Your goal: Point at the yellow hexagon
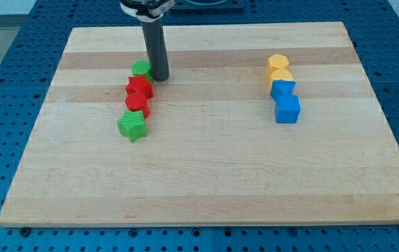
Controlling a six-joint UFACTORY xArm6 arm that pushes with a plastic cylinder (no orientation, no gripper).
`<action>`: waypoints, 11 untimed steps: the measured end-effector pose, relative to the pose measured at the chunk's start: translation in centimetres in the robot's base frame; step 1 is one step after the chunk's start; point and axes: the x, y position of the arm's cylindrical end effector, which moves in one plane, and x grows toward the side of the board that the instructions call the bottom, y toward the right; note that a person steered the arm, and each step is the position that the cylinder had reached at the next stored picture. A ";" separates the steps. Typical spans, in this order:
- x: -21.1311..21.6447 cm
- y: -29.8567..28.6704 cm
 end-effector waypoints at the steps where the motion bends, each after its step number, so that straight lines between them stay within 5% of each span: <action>1: 0.0 0.2; 5: -2.9 2.6; 11: -5.3 20.4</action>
